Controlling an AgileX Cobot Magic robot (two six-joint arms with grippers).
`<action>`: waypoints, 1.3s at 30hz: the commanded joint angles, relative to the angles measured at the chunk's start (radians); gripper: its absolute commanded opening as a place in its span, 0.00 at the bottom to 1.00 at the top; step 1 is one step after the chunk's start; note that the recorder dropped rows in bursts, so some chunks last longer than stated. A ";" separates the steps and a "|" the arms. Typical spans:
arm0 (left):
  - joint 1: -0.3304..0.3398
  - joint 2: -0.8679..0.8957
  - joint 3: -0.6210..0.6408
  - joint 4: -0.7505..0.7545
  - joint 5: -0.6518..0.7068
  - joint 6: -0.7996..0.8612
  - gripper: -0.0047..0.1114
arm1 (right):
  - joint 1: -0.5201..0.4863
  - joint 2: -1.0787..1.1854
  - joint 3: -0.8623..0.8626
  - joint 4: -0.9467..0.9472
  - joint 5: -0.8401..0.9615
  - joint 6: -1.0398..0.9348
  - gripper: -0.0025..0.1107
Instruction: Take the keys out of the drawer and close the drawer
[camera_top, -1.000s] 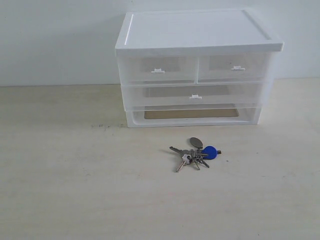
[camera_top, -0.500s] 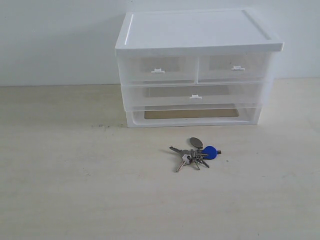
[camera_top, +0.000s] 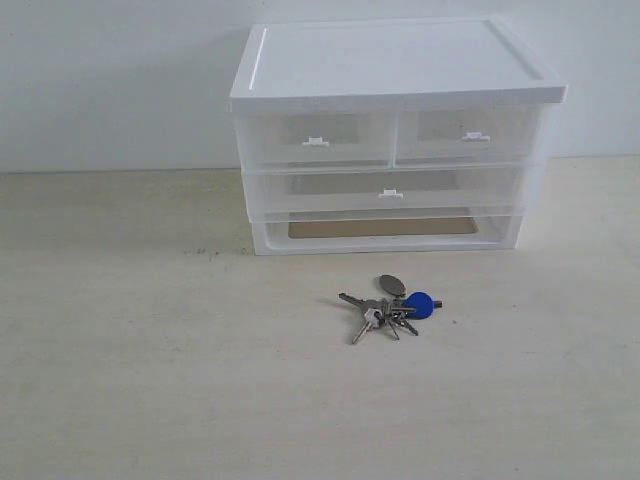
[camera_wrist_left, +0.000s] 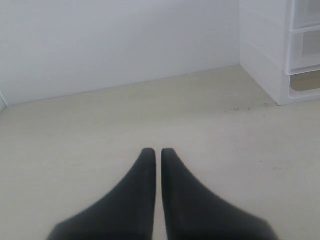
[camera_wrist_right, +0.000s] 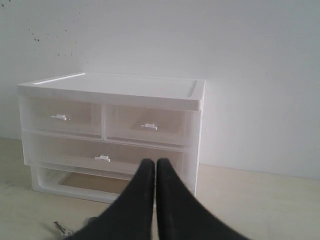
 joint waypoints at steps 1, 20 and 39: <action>-0.004 -0.002 0.004 -0.011 -0.013 0.005 0.08 | -0.030 -0.002 0.011 0.000 -0.005 0.008 0.02; -0.004 -0.002 0.004 -0.011 -0.014 0.005 0.08 | -0.377 -0.103 0.011 -0.018 0.289 -0.002 0.02; -0.004 -0.002 0.004 -0.011 -0.014 0.005 0.08 | -0.377 -0.103 0.011 -0.043 0.453 0.032 0.02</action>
